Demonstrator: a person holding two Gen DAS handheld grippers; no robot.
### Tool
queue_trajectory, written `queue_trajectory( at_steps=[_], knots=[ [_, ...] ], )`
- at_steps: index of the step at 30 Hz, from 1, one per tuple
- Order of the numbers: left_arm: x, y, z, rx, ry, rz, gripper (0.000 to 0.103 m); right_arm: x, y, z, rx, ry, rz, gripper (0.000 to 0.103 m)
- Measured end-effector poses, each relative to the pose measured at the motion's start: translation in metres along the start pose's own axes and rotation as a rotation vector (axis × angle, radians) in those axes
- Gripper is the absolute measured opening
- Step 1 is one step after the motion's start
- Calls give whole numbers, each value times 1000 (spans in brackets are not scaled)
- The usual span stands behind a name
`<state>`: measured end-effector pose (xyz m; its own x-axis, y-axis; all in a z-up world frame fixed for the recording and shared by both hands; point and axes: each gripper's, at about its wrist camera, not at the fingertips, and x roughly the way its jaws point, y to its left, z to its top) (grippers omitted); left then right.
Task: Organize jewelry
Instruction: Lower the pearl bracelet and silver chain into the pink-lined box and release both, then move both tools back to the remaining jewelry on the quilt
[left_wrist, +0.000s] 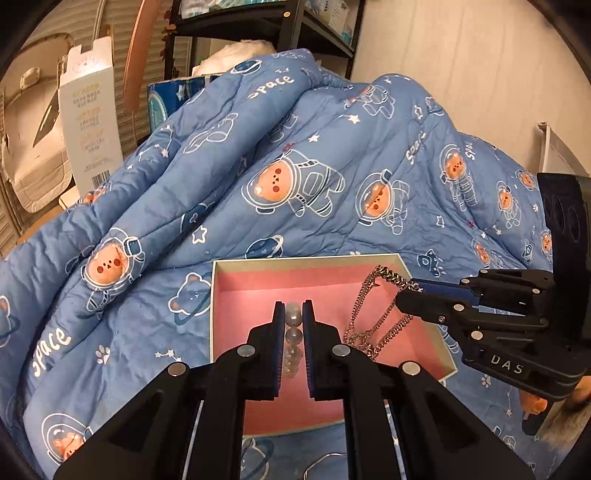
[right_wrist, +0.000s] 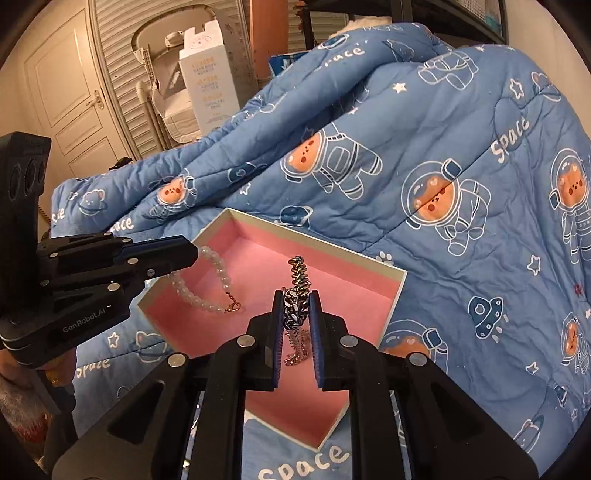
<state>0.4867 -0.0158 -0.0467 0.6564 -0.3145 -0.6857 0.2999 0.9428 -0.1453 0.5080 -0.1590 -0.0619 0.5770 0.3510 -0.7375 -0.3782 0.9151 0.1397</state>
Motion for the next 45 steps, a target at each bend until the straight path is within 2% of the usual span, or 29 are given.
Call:
queue_trajectory(
  at_steps=[5,15,16,18,19,20,23,25,27,29,31,33,35,39,45],
  knots=[
    [20,3,3,-3,36,-6,9,32,-14,3,36,60,-68,14],
    [48,4,8,21,80,25,9,63,-16,5,-29,99,-160,16],
    [49,4,8,19,81,26,13,64,-15,4,-38,98,-170,20],
    [47,6,9,5,72,26,33,63,-13,3,-47,87,-168,42],
    [44,7,9,-3,52,24,48,61,-12,2,-47,70,-156,54],
    [39,8,9,-8,26,22,56,56,-10,1,-51,51,-152,58],
    [25,11,13,-30,-22,1,64,49,-4,-2,-78,16,-149,59],
    [14,11,17,-28,-56,21,72,43,0,-5,-94,0,-152,59],
    [1,12,19,-26,-98,35,79,34,4,-8,-112,-31,-148,65],
    [-14,16,18,-48,-137,31,86,21,8,-13,-126,-75,-160,78],
    [-30,18,13,-62,-171,26,96,7,13,-20,-129,-111,-152,82],
    [-44,17,3,-63,-186,45,96,-4,19,-28,-128,-122,-144,84],
    [-57,15,-10,-57,-188,47,96,-18,25,-41,-135,-136,-135,92],
    [-80,16,-47,-76,-176,42,96,-42,32,-73,-153,-133,-124,93],
    [-104,18,-106,-110,-129,65,96,-68,31,-125,-102,-108,-76,93]
  ],
)
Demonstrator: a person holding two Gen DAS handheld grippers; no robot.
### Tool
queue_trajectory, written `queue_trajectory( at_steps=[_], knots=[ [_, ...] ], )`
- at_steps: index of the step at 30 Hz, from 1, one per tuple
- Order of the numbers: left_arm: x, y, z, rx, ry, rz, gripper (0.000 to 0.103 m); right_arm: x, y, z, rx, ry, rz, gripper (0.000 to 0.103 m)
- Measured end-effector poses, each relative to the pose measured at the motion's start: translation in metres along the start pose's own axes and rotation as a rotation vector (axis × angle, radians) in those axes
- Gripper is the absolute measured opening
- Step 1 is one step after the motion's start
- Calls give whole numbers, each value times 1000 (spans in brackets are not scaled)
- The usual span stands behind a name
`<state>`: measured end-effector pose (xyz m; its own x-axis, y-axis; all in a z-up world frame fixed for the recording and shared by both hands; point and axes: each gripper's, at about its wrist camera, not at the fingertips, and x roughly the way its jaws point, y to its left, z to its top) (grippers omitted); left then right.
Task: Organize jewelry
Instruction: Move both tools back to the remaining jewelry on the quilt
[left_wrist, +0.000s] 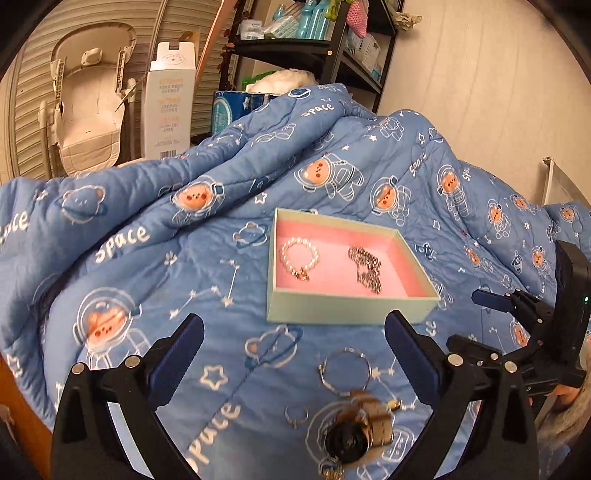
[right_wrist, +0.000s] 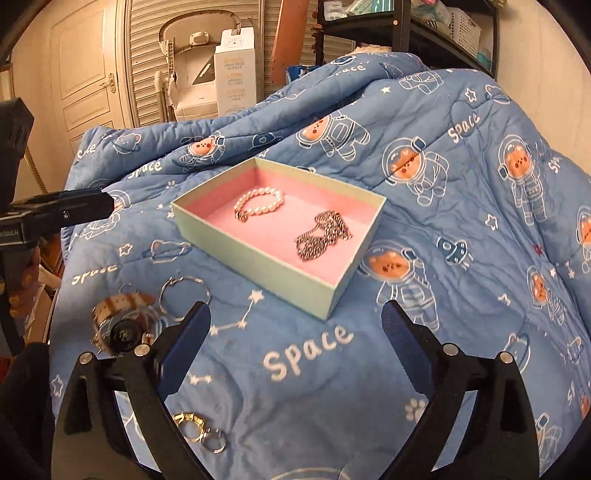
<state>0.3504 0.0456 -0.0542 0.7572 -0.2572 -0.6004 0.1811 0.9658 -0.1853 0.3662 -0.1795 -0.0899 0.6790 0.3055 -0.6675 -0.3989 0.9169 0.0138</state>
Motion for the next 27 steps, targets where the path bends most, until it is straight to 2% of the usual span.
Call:
queue_trajectory(
  at_steps=[5,14,19,21,22,23,25,27],
  knots=[
    [-20,-9,-41,43,27,49,96,-16,4,-33,49,26,28,93],
    [-35,-28,-97,24,58,35,96,-32,18,-69,67,49,34,91],
    [-38,-38,-112,71,52,65,96,-35,20,-83,62,72,44,73],
    [-37,-39,-115,76,48,72,96,-36,22,-87,52,78,48,69],
    [-36,-39,-116,81,48,74,94,-36,24,-89,44,80,50,65],
    [-36,-40,-116,89,47,74,86,-36,25,-90,34,83,54,61],
    [-34,-39,-117,101,54,63,76,-34,28,-92,9,89,63,54],
    [-31,-39,-119,109,69,56,71,-31,29,-93,-2,99,64,50]
  ],
)
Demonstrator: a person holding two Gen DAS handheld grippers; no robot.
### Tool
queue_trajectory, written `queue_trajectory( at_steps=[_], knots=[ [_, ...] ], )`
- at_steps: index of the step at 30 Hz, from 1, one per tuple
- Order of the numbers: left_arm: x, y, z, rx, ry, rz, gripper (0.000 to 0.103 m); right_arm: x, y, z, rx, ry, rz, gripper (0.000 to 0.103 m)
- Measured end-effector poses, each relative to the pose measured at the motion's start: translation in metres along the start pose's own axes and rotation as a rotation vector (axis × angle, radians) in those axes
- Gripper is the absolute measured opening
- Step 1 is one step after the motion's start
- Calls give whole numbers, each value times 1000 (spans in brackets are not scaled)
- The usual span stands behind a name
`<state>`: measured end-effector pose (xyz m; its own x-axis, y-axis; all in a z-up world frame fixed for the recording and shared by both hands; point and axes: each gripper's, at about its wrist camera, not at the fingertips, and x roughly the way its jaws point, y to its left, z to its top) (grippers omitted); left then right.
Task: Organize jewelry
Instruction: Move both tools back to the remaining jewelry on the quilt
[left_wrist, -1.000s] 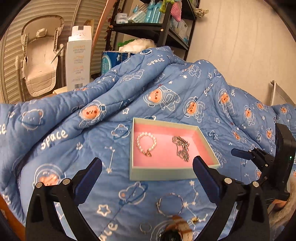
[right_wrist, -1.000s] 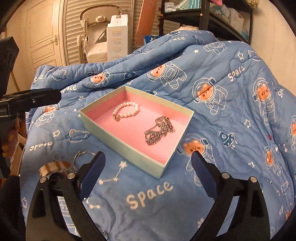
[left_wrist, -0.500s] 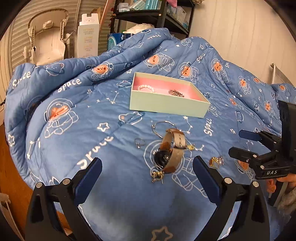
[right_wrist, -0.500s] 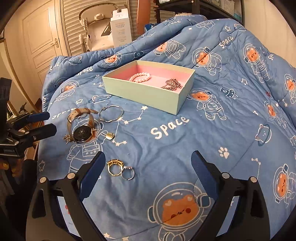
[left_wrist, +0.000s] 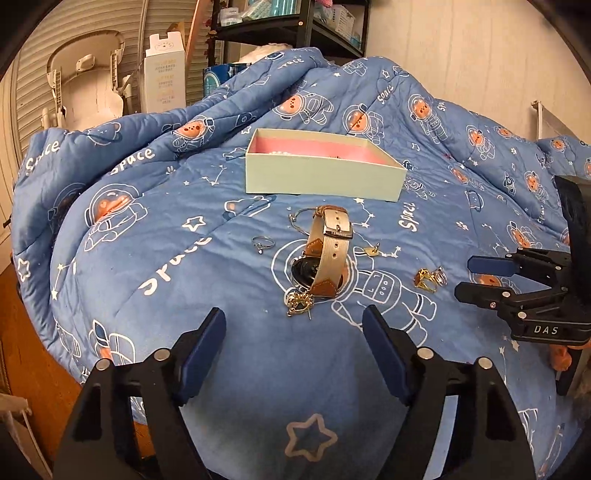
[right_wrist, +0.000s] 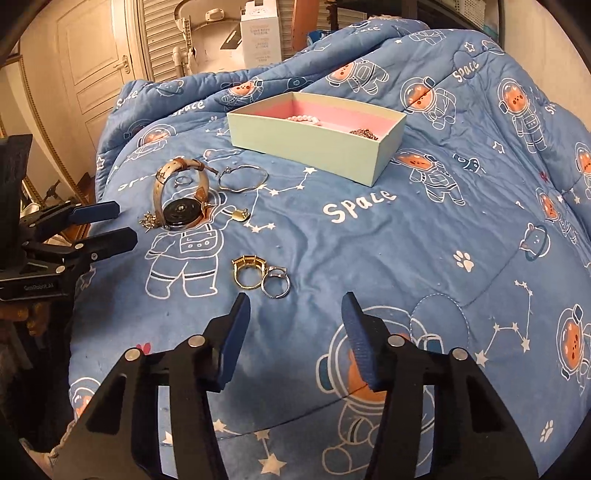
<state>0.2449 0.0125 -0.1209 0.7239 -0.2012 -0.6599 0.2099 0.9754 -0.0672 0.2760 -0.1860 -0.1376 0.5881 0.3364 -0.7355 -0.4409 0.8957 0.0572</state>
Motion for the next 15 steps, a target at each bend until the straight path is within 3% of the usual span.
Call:
queue_trajectory(
  at_steps=[8,15],
  knots=[
    [11,0,-3,29,20,22,61,15,5,1,-28,29,8,39],
    [21,1,1,39,31,29,60,26,5,9,-52,35,14,29]
  ],
)
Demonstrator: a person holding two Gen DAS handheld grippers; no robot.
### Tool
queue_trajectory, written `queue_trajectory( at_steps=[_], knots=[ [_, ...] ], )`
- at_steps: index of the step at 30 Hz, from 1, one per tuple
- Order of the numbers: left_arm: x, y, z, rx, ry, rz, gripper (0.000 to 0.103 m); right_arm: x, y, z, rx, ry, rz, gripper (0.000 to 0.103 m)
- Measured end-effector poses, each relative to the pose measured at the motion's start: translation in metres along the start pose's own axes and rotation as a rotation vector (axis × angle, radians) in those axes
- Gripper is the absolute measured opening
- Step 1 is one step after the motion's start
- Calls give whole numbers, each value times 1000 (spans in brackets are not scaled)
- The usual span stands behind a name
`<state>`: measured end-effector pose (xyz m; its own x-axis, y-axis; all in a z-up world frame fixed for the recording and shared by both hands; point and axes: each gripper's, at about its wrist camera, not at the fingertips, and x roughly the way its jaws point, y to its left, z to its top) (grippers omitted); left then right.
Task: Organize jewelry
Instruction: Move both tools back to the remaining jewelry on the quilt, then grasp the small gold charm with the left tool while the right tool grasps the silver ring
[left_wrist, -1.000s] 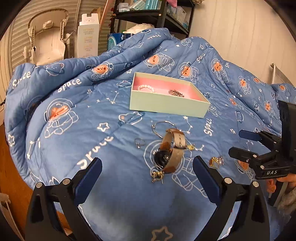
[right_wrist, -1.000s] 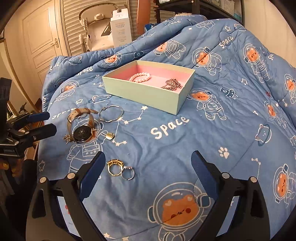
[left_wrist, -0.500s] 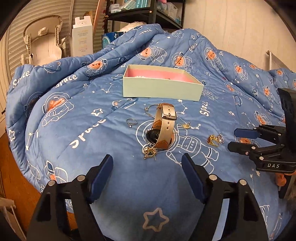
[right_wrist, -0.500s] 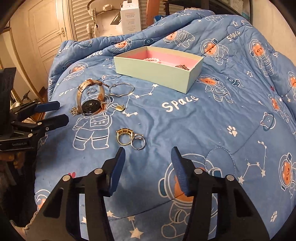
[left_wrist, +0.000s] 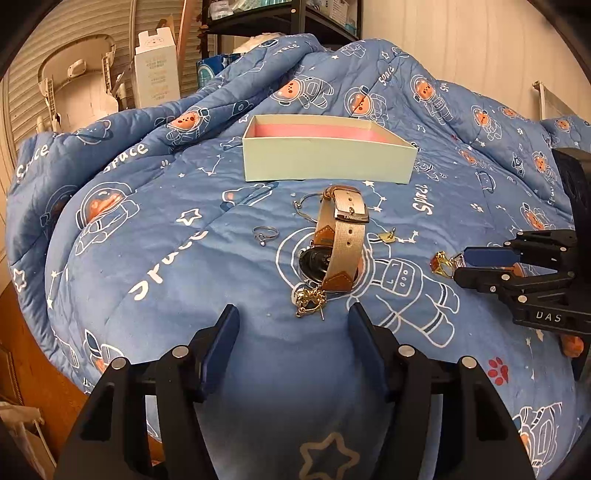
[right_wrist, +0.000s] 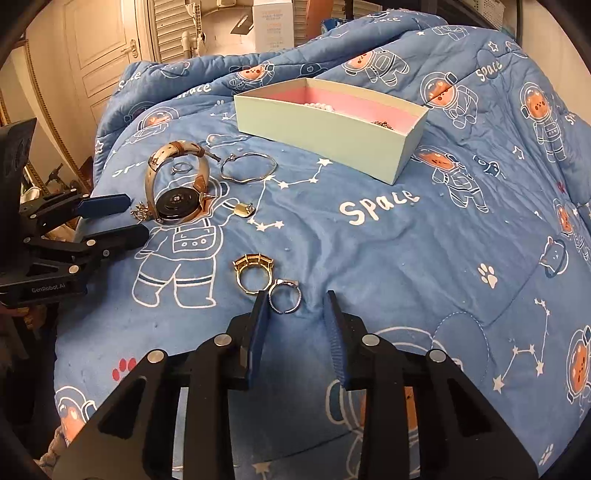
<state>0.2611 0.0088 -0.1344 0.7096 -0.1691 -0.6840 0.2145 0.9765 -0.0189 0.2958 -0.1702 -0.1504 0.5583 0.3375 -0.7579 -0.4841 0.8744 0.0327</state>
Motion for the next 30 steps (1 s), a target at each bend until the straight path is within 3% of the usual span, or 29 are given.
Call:
queue_trajectory(
  at_steps=[5,15,23,30],
  knots=[
    [4,-3,4,5,-9,-8,58,2,0,1,-6,-2,22,22],
    [10,-7,7,37,-22,-37,47,0,-3,1,20,-4,52,19],
    [8,-9,4,64,-26,-93,16,-4,-4,-3,37,-4,55,19],
    [0,-10,0,41,-23,-103,16,-6,-5,-5,55,0,56,19]
  ],
)
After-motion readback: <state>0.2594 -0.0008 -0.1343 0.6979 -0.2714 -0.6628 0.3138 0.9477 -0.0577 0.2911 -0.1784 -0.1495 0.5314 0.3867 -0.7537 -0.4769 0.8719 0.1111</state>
